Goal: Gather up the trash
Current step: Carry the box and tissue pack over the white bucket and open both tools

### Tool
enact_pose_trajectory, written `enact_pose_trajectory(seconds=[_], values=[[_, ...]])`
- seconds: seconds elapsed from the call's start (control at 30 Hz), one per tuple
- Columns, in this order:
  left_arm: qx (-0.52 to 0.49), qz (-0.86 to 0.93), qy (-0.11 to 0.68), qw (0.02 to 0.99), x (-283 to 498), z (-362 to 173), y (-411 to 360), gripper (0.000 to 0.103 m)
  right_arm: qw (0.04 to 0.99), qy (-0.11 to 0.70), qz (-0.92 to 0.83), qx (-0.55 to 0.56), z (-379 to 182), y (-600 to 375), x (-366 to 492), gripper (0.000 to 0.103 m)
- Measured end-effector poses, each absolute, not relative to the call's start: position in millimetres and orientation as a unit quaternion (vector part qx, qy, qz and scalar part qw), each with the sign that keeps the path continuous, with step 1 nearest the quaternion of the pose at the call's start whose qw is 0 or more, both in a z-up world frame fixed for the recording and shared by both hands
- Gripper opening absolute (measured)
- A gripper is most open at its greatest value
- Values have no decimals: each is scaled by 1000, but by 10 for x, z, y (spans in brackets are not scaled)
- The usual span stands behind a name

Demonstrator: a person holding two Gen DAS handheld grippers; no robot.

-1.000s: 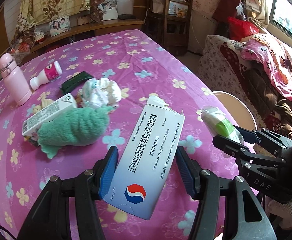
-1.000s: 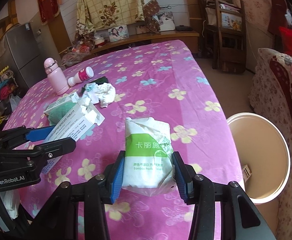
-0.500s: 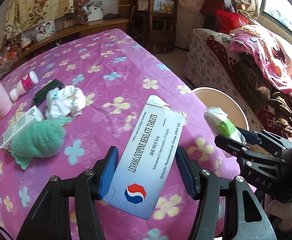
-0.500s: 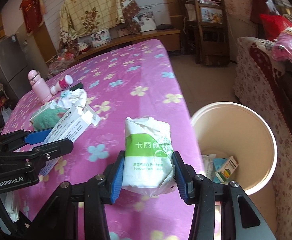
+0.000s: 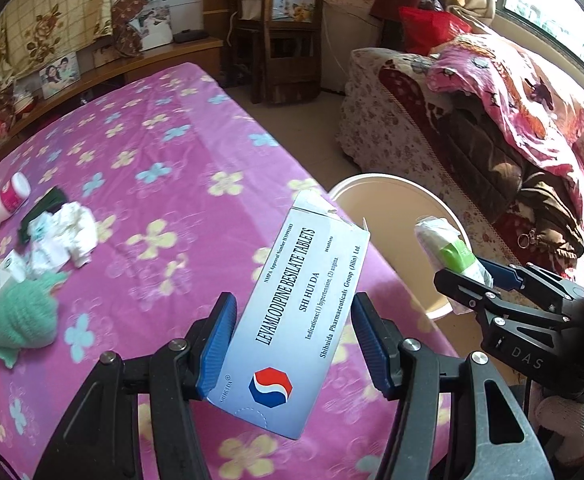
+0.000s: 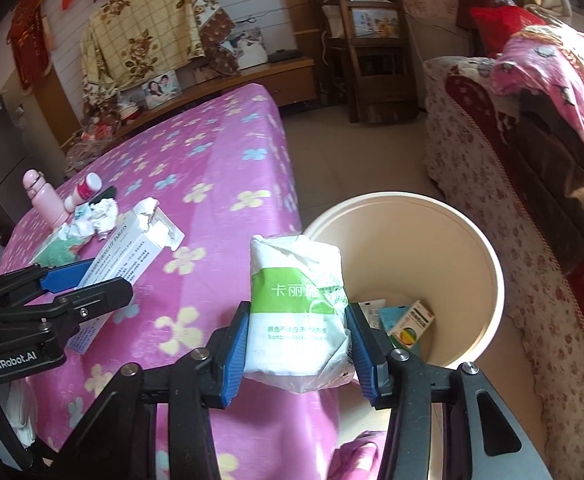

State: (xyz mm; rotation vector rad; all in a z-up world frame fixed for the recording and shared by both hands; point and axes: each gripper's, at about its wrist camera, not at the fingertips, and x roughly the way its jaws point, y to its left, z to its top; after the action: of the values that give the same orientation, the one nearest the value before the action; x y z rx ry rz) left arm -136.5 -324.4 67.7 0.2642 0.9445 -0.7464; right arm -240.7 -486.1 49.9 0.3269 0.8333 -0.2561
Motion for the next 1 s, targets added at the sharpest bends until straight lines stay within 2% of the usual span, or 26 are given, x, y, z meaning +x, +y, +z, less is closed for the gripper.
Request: enact_pose_trajectory(seconds=[1.0], values=[[111, -390, 485, 774, -1269, 343, -4281, 61, 850, 428, -198, 234, -10, -5787, -2462, 50]])
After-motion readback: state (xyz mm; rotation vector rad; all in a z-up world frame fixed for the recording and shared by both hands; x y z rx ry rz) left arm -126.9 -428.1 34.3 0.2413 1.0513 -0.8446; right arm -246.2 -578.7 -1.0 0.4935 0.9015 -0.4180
